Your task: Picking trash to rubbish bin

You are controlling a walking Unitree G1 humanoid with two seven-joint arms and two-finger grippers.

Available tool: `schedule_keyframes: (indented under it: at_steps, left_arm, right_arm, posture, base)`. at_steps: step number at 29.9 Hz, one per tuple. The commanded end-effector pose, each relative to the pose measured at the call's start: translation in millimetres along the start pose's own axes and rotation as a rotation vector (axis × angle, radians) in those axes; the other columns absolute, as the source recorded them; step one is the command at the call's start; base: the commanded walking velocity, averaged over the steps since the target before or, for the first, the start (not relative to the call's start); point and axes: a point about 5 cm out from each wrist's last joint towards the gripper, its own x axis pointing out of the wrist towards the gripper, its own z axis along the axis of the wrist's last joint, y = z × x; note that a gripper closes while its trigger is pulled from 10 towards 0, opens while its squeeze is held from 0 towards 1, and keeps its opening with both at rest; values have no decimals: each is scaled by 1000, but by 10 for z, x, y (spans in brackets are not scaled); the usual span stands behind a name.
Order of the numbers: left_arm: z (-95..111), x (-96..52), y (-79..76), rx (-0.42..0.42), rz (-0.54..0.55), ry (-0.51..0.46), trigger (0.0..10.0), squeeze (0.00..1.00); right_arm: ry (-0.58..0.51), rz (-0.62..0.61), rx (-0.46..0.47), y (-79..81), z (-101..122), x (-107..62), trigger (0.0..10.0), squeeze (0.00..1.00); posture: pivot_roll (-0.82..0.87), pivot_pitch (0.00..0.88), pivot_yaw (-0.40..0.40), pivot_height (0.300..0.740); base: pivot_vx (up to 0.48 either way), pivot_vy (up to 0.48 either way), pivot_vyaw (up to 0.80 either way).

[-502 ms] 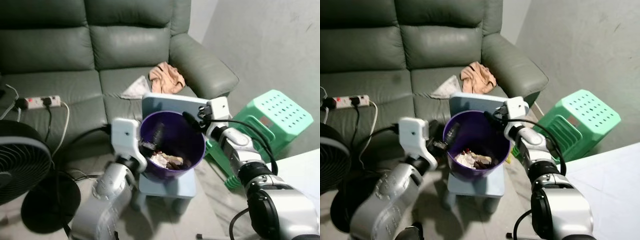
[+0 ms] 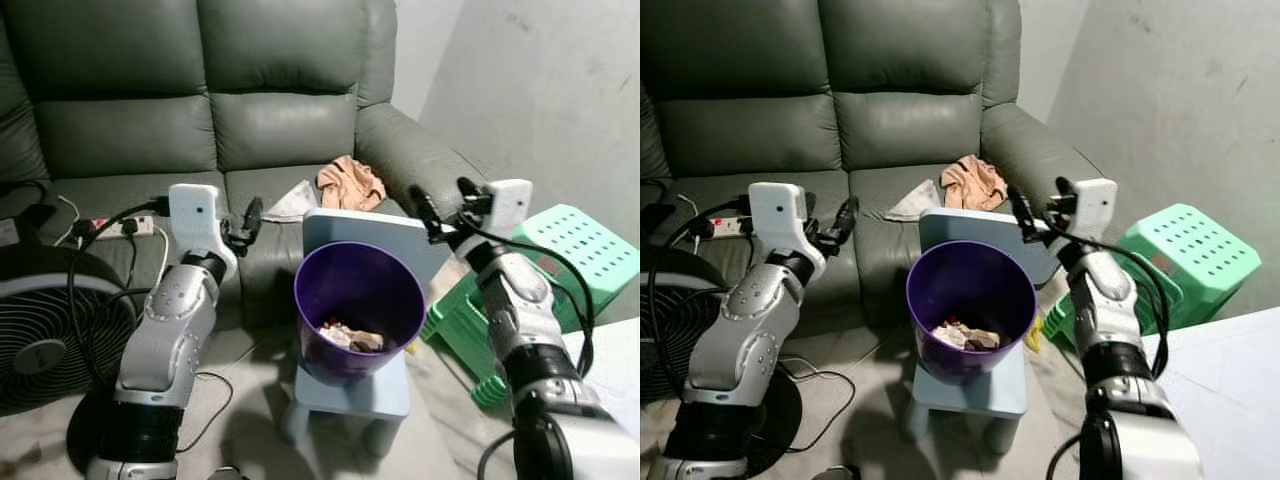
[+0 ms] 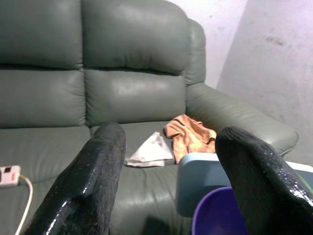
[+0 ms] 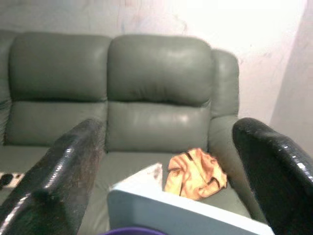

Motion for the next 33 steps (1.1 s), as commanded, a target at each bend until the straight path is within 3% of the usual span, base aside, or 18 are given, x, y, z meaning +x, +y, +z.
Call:
schedule_keyframes:
  at_steps: [1,2,4,9,14,20,27,33]
  left_arm:
    - [-1,23,-12,-19,-8,-25,10000,0]
    - [-19,13,-4,-29,-3,-27,10000,0]
    - [-72,-5,14,-37,8,-26,10000,0]
    - [-206,-66,36,-79,40,-10,10000,0]
    - [-241,-90,50,-63,49,-34,10000,0]
    - [-167,12,101,-52,47,-44,10000,0]
    - [-102,117,225,-46,64,-66,10000,0]
    - [-84,164,171,-47,38,-75,10000,0]
  right_arm:
    - [-48,-42,-32,-22,59,-84,10000,1000]
    - [-51,-53,-34,-15,47,-118,10000,1000]
    - [-49,-82,-40,2,19,-193,10000,0]
    - [-26,-166,-51,32,-70,-364,10000,0]
    - [-24,-223,-51,108,-75,-490,10000,0]
    - [32,-300,-74,50,-53,-464,10000,0]
    - [73,-334,-118,99,-50,-512,10000,0]
    - [88,-338,-118,146,-75,-519,10000,0]
  posture:
    - [68,0,-97,740]
    - [67,0,-96,740]
    - [65,0,-97,740]
    - [65,0,-100,740]
    - [58,0,-98,740]
    - [28,0,-81,740]
    - [-13,0,-55,740]
    - [-25,0,-42,740]
  base:
    - [0,0,0]
    - [0,0,0]
    - [0,0,0]
    - [0,0,0]
    - [0,0,0]
    - [0,0,-146]
    - [0,0,-741]
    - [0,0,-738]
